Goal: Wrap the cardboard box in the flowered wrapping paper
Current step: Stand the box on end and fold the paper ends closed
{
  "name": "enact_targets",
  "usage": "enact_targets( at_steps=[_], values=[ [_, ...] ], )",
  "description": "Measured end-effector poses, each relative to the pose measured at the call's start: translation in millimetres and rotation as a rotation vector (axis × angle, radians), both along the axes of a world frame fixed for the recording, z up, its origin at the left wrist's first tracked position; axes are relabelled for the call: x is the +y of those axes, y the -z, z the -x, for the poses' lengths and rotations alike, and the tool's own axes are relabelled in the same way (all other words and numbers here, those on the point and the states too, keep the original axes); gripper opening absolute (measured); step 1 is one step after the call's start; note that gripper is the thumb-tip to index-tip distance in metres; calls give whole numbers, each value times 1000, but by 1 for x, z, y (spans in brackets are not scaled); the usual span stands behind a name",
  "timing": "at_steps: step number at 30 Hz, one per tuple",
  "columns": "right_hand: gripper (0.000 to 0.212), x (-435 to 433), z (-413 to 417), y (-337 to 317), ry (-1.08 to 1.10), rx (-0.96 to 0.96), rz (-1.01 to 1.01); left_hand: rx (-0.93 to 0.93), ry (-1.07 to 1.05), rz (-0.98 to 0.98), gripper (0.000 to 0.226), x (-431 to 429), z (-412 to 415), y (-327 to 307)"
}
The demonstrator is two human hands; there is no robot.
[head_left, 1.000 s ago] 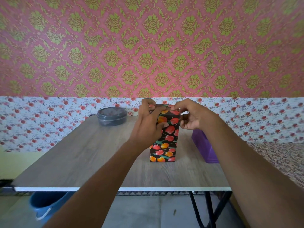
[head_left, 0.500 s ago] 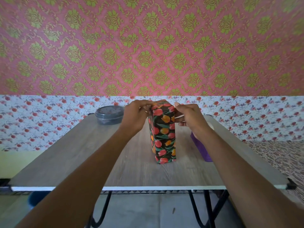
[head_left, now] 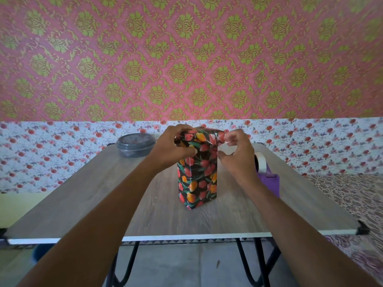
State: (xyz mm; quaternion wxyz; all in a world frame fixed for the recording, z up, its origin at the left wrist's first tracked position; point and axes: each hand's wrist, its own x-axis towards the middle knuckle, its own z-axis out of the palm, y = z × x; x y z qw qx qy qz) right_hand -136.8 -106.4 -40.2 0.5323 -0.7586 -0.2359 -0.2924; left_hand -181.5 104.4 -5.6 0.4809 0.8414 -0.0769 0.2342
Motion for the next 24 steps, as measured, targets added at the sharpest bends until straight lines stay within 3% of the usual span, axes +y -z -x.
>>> enact_targets(
  at_steps=[3, 6, 10, 13, 20, 24],
  values=[
    [54, -9, -12, -9, -34, -136, 160, 57, 81, 82, 57, 2, -1, -6],
    [42, -15, -20, -24, -136, -201, 225, 38, 48, 99, 58, 3, -4, -10],
    [34, -15, -19, -37, -214, -221, 234, -112, -35, -106, 63, -2, 5, -8],
    [29, -12, -20, -41, -218, -201, 234, -391, -110, -337, 44, -10, 11, -4],
    [13, -8, -13, -50, -209, -131, 167, -463, -105, -464, 47, -21, 13, -19],
    [43, -2, -6, -59, -201, -109, 109, -489, -152, -521, 16, -28, 13, -26]
  ],
)
